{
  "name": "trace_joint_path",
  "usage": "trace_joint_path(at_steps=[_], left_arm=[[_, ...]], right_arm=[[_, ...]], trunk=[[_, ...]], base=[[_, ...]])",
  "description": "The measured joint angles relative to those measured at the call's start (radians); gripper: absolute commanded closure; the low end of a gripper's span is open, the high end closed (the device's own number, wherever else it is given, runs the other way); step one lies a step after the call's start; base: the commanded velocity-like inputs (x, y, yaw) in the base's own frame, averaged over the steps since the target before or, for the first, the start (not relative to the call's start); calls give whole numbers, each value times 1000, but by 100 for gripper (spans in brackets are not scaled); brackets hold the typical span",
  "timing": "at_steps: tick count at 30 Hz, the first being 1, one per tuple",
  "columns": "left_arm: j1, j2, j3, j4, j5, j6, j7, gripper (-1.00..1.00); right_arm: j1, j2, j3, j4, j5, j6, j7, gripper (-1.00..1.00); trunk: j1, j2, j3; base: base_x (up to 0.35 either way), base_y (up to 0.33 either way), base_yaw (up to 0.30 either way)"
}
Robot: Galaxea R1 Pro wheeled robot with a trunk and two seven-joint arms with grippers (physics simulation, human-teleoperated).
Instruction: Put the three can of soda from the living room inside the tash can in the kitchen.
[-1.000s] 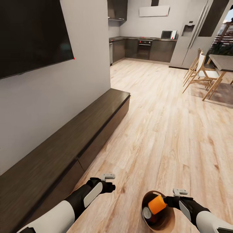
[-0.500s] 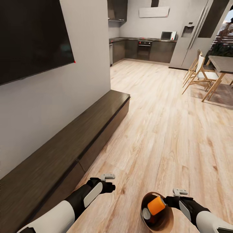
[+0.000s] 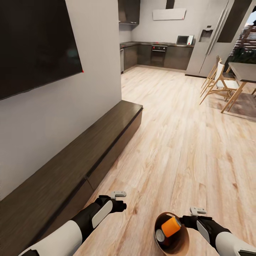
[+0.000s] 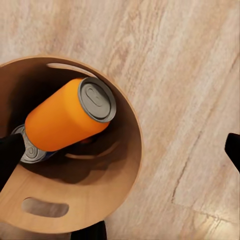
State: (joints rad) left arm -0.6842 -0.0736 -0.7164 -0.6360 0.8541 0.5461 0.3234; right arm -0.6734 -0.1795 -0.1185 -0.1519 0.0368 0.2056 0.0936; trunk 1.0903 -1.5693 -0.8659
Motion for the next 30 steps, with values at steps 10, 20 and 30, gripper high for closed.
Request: trace_joint_path(at_steps=[10,20,30], left_arm=[[0,0,0,2,0,0,0,-100],[0,0,0,4,-1,0,0,-100],[0,-1,0,6,-1,0,0,-100]], right_arm=[[0,3,0,0,0,1,0,-100],[0,5,0,0,0,2,-1,-100],[0,8,0,0,1,2,-6,-100]], trunk=[[-38,70,33],[-77,140,77],[-115,210,124]], base=[[0,0,-22],[0,0,-102],[0,0,-132]])
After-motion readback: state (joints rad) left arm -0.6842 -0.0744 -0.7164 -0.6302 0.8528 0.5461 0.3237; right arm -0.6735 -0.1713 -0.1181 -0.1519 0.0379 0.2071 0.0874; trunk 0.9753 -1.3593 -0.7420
